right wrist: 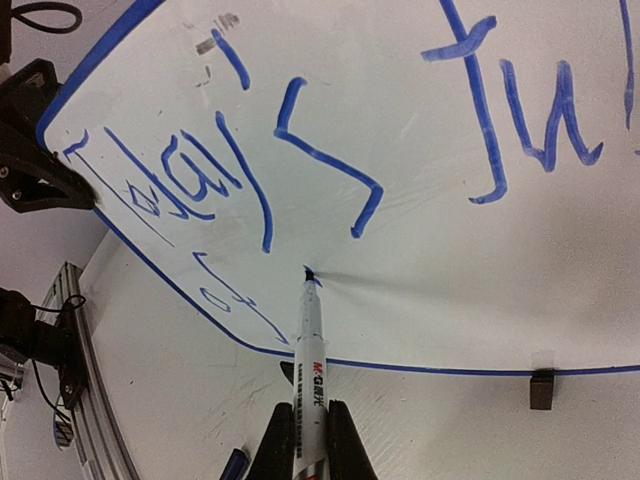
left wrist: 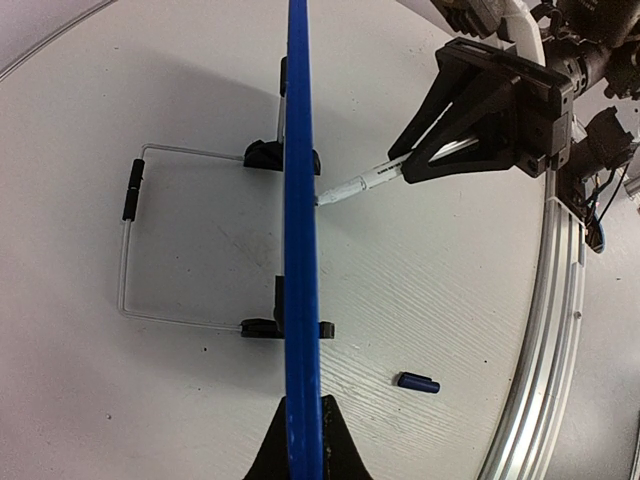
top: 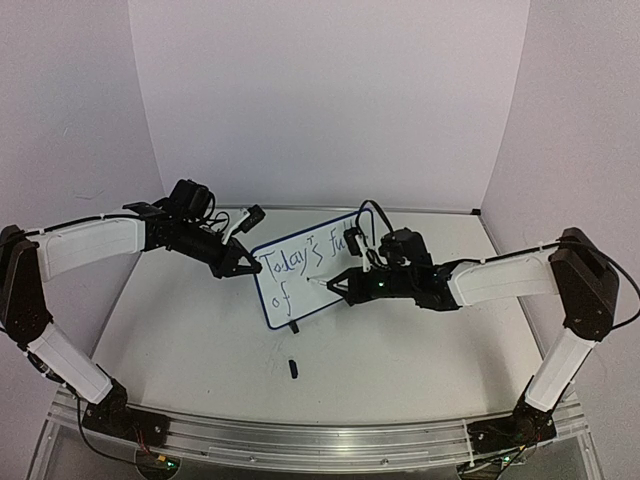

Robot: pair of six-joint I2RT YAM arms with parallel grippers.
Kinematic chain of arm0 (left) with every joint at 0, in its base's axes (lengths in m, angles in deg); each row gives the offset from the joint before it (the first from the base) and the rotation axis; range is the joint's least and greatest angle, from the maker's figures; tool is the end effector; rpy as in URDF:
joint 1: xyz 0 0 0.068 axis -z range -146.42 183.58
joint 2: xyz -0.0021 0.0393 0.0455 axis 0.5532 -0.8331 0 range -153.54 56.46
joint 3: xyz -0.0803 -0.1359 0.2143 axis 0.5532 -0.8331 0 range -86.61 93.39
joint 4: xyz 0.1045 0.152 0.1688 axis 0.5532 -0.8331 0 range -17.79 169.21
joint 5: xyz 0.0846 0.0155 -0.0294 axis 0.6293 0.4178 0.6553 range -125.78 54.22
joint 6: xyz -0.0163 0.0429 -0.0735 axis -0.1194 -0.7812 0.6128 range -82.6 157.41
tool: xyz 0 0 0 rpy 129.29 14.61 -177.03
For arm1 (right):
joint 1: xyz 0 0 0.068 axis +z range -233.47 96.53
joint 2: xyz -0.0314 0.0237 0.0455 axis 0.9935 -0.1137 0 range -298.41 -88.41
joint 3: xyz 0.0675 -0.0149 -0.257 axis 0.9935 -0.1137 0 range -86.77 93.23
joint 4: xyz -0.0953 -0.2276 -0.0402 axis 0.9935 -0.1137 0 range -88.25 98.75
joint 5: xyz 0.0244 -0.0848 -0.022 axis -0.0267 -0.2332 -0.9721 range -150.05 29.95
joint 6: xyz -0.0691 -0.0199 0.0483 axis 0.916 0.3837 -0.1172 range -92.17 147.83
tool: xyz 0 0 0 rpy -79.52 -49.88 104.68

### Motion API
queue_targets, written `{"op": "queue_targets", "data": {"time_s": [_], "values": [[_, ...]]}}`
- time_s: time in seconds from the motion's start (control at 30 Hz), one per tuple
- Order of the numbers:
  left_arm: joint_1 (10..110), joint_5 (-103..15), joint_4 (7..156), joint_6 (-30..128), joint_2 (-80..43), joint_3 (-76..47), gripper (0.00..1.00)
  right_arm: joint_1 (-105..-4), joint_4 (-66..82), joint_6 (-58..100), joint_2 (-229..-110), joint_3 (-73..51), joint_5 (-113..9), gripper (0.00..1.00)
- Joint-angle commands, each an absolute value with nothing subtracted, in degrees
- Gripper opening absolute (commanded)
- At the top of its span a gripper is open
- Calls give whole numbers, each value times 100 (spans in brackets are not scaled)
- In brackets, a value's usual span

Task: Write a sentence on the whiteboard

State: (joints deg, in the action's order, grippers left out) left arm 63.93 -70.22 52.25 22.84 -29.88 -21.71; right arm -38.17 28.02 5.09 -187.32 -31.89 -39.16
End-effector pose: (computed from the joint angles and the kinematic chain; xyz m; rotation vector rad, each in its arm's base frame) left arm 0.2657 -0.2057 0.2383 1.1644 2.0860 -0.8520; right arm 0.2626 0.3043 0.1879 -0.6666 2.0508 1.0939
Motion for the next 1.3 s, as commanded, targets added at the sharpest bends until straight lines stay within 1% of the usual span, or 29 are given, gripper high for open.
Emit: {"op": "queue_targets", "data": {"time_s": [0.0, 1.27], "values": [[6487, -6881, 4806, 2209, -3149, -2140, 0, -3844, 2888, 554, -18846, -3059, -4105, 0], [6496, -6902, 4817, 2206, -3145, -2132, 0, -3843, 2875, 436, -19120, -3300, -4129, 0]]}}
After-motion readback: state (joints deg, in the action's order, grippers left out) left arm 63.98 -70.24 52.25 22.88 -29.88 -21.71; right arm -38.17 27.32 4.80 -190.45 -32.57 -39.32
